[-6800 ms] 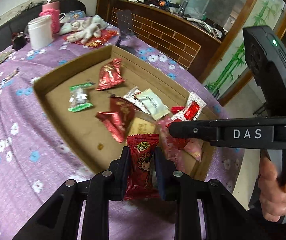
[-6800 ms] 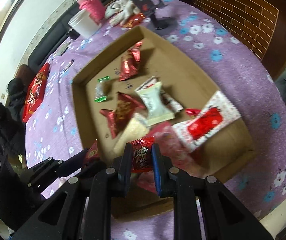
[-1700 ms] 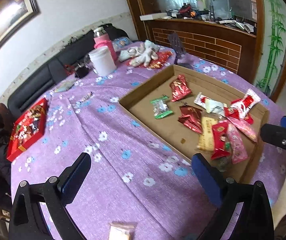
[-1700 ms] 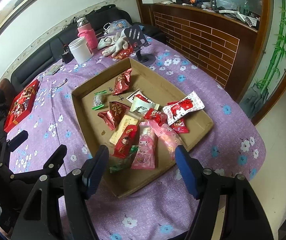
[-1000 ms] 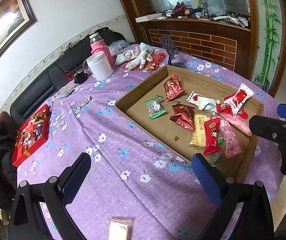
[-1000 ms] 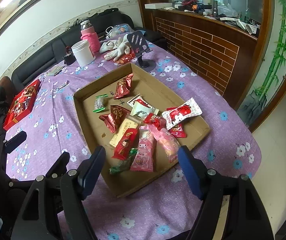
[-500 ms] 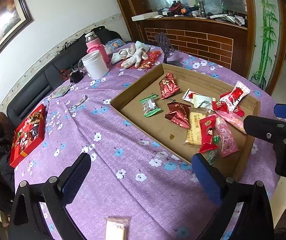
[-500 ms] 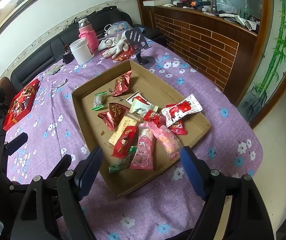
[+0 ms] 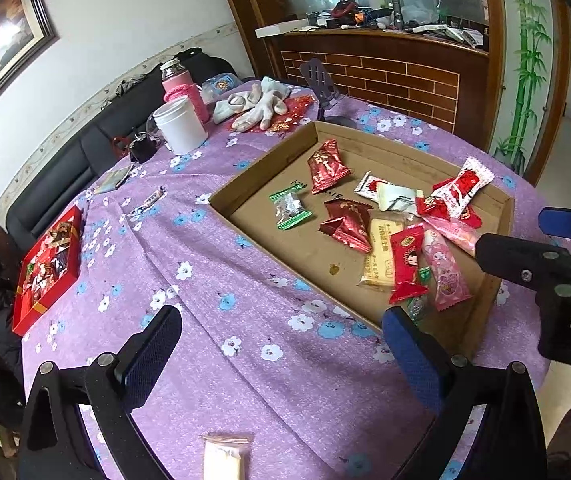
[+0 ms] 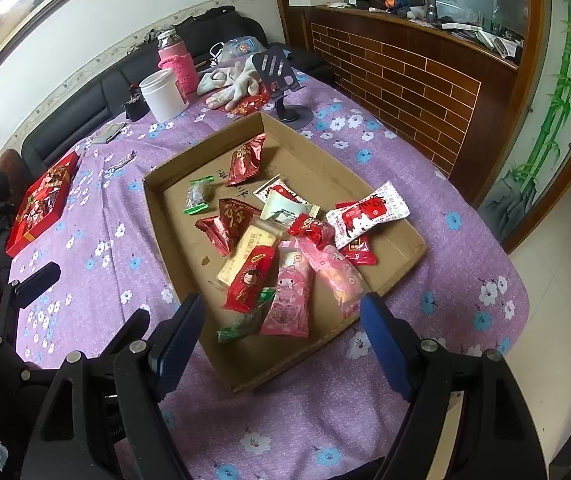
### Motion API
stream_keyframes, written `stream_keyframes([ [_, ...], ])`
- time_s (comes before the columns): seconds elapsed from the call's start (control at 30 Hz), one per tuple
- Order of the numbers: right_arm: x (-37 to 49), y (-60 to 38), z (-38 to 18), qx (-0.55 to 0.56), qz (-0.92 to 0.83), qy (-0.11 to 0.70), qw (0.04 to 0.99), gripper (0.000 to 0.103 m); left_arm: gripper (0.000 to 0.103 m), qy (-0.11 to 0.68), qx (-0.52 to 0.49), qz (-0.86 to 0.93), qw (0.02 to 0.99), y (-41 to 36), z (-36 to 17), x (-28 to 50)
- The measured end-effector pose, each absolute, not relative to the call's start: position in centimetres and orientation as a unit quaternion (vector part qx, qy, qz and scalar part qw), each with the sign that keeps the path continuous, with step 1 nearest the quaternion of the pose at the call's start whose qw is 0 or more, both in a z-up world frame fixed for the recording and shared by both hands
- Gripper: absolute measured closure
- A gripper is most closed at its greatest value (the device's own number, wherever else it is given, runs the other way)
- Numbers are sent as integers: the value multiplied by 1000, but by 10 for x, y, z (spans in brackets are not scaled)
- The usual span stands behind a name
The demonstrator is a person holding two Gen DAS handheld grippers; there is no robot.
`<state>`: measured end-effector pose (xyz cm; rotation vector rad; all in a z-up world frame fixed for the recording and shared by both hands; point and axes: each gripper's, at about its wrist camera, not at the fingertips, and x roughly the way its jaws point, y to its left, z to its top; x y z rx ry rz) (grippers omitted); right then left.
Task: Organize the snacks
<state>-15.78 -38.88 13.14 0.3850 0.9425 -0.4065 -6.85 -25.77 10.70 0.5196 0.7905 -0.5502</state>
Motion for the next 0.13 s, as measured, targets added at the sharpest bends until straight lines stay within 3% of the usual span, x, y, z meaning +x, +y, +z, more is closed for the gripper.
stream_keyframes([
  [0.13,-158,-392,131,184,-194,448,853,24,1,378,239,-275,851,-259,109,-69],
])
